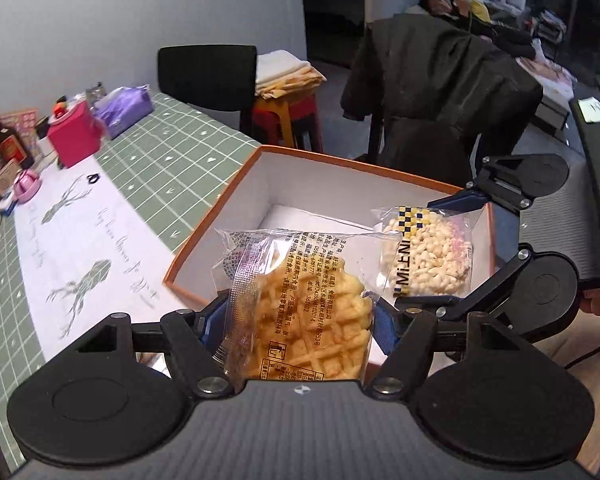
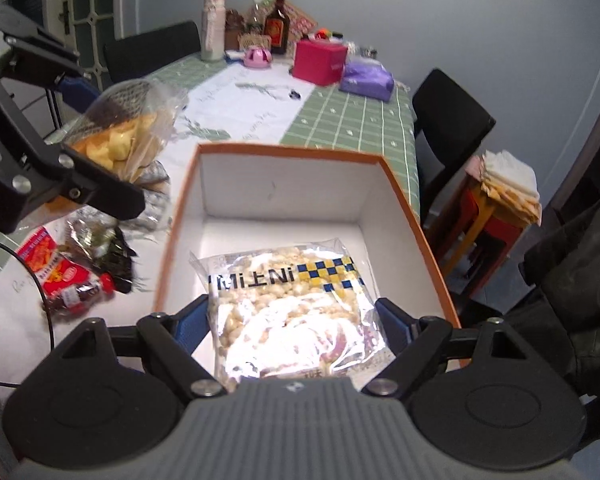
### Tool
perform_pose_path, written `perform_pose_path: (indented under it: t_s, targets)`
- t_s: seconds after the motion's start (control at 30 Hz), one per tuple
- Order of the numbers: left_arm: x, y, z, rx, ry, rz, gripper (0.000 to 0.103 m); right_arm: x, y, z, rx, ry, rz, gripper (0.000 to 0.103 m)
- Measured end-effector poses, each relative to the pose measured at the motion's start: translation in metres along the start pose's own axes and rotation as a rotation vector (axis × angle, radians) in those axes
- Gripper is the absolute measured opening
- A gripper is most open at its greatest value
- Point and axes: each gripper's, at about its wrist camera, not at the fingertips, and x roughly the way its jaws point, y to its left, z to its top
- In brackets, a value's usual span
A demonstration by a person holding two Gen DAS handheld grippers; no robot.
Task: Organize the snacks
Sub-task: 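Carry both packs into the orange box and open both tools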
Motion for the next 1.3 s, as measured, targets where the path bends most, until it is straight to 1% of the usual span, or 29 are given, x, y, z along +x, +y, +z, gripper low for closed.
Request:
perform_pose_path:
  t_s: [0.23, 0.37, 0.43, 0.53, 0.63, 0.73, 0.8, 0.9, 0.93, 1.0, 1.13, 1.17, 1.2, 1.3]
  targets:
    - [0.059, -0.009, 0.016, 0.042, 0.113, 0.004, 0.08, 0.05, -0.012, -0.006, -0.047, 0.145, 0.031, 0.084]
    - [0.082, -0.019, 0.027, 0.138, 0.137, 0.047, 0.08, 0.067, -0.019, -0.01, -0.072, 0.204, 0.038, 0.084]
    - [0.094, -0.024, 0.031, 0.171, 0.151, 0.047, 0.08, 0.073, -0.022, -0.011, -0.084, 0.224, 0.044, 0.084]
    - [0.113, -0.029, 0.031, 0.188, 0.185, 0.032, 0.08, 0.078, -0.023, -0.011, -0.1, 0.245, 0.058, 0.084]
    - [0.132, -0.032, 0.026, 0.202, 0.229, 0.025, 0.08, 0.077, -0.022, -0.008, -0.122, 0.242, 0.074, 0.084]
    - [0.148, -0.031, 0.019, 0.201, 0.275, 0.023, 0.08, 0.08, -0.02, -0.007, -0.152, 0.264, 0.086, 0.084]
    - [0.155, -0.029, 0.016, 0.197, 0.296, 0.019, 0.082, 0.081, -0.018, -0.005, -0.178, 0.273, 0.092, 0.084]
    - [0.161, -0.027, 0.014, 0.198, 0.32, 0.003, 0.083, 0.085, -0.017, -0.003, -0.194, 0.289, 0.107, 0.085]
    - [0.162, -0.027, 0.013, 0.203, 0.325, 0.004, 0.085, 0.086, -0.016, -0.002, -0.199, 0.289, 0.107, 0.085]
    - [0.163, -0.028, 0.013, 0.212, 0.329, 0.002, 0.085, 0.089, -0.015, 0.0, -0.204, 0.296, 0.106, 0.085]
    - [0.162, -0.028, 0.014, 0.2, 0.335, -0.011, 0.09, 0.098, -0.016, 0.001, -0.221, 0.326, 0.1, 0.086]
    - [0.161, -0.027, 0.014, 0.194, 0.334, -0.018, 0.091, 0.101, -0.016, 0.003, -0.23, 0.33, 0.092, 0.088]
    - [0.161, -0.026, 0.014, 0.189, 0.334, -0.025, 0.091, 0.095, -0.01, -0.001, -0.237, 0.328, 0.086, 0.091]
    - [0.156, -0.025, 0.015, 0.176, 0.334, -0.045, 0.093, 0.092, -0.009, -0.002, -0.233, 0.336, 0.091, 0.095]
